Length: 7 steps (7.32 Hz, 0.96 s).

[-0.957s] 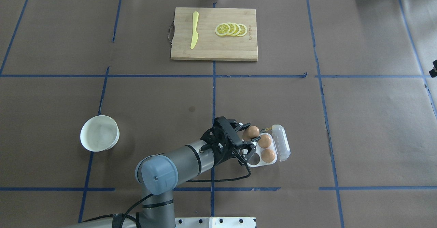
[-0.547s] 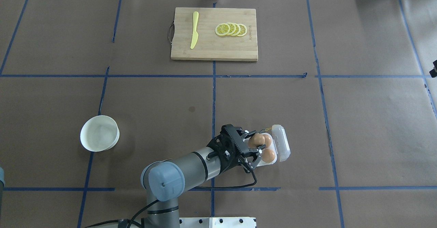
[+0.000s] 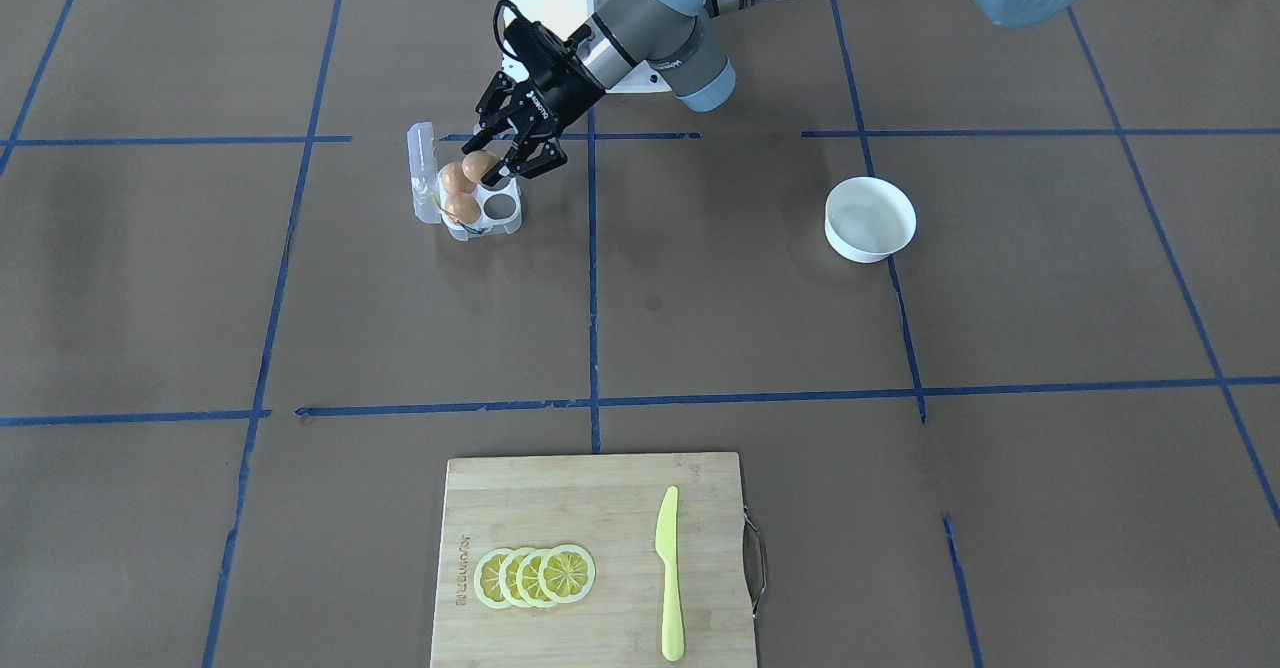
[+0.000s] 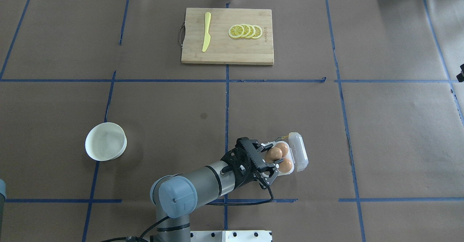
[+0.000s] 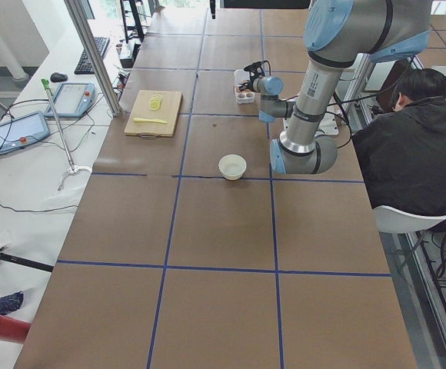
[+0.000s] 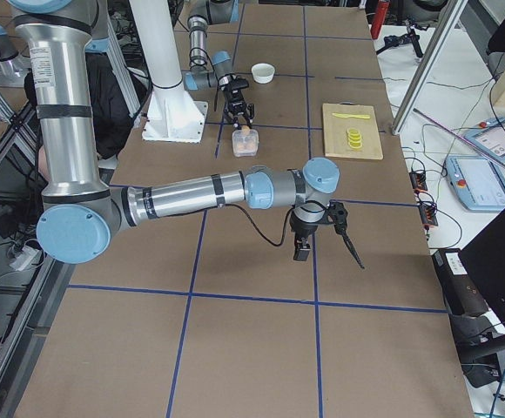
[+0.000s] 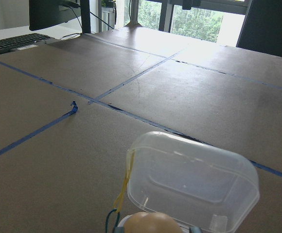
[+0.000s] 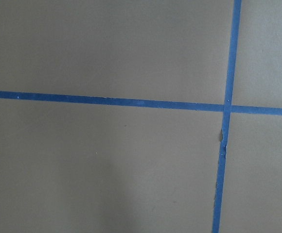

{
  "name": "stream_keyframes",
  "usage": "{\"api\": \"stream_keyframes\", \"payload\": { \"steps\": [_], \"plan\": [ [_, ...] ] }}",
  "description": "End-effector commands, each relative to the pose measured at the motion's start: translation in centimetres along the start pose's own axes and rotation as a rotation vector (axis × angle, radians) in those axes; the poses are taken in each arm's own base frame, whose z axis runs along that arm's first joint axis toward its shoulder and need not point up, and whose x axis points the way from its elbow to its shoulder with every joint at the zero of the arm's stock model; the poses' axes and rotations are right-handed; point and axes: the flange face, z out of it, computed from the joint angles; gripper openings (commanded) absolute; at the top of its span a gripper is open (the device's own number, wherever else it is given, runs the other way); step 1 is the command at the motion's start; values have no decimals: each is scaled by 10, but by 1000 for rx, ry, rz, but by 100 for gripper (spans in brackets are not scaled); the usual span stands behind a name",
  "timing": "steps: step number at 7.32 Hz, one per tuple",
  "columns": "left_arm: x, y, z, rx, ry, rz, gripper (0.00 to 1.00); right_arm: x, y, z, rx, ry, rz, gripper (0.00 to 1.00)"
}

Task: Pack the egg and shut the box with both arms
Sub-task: 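Lower the egg into the empty carton cup and open the left gripper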

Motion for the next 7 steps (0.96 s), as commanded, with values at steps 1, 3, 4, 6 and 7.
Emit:
{"api": "stream_keyframes", "payload": {
  "steps": [1,3,4,6,7],
  "plan": [
    [1,0,-1,2,3,-3,99,-1,-1,0,1,-1,-1,100],
    [5,2,-2,0,8,-2,100,0,0,0,0,1,1,100],
    [4,1,-2,1,7,-4,100,0,-1,0,0,1,0,100],
    [-11,-16,-4,18,4,2,100,-1,-1,-1,2,0,-1,100],
    [-56,-37,-7,-8,48,15,100,-5,-4,-4,9,-2,-7,100]
  ]
}}
